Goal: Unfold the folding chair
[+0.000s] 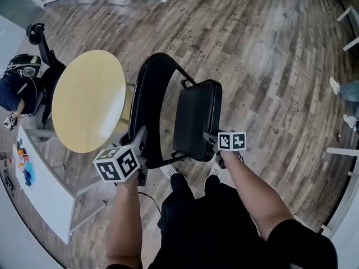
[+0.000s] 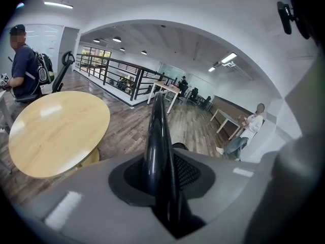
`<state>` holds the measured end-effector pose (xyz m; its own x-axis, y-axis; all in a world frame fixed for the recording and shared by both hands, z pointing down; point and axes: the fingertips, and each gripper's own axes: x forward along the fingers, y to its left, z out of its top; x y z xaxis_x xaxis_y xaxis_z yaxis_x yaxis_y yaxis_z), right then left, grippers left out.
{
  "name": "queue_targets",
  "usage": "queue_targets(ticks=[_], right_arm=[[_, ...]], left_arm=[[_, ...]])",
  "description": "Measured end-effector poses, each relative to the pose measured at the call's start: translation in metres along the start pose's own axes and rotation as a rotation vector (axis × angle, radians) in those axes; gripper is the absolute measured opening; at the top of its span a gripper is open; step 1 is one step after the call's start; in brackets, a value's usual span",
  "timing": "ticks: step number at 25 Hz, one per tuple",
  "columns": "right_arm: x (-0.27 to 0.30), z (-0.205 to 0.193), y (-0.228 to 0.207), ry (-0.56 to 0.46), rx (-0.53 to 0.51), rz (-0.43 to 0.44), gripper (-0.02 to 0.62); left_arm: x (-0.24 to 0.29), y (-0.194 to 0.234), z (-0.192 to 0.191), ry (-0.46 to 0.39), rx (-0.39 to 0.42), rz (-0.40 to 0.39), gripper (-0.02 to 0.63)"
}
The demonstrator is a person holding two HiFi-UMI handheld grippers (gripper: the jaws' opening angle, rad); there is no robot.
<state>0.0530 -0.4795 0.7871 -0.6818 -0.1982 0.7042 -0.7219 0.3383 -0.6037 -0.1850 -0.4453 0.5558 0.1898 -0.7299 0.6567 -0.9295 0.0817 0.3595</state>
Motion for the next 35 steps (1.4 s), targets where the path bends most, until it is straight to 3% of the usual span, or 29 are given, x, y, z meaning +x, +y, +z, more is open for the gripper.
queue_targets(ticks=[12, 24, 35], right_arm=[[-0.003, -0.023, -0.064, 0.022, 0.100, 0.000, 0.250], [-0.007, -0.046, -0.144, 0.004, 0.187, 0.073, 0.250], [-0.009, -0.068, -0.217, -0.032, 0.270, 0.091, 0.252]], left_arm=[[0.016, 0.063, -0.017, 0.010, 0.018, 0.133, 0.130], [0.042, 0.089, -0.040, 0.006, -0.033, 0.085, 0.135], [0.062, 0.064, -0.059, 0.000, -0.031, 0.083, 0.135]])
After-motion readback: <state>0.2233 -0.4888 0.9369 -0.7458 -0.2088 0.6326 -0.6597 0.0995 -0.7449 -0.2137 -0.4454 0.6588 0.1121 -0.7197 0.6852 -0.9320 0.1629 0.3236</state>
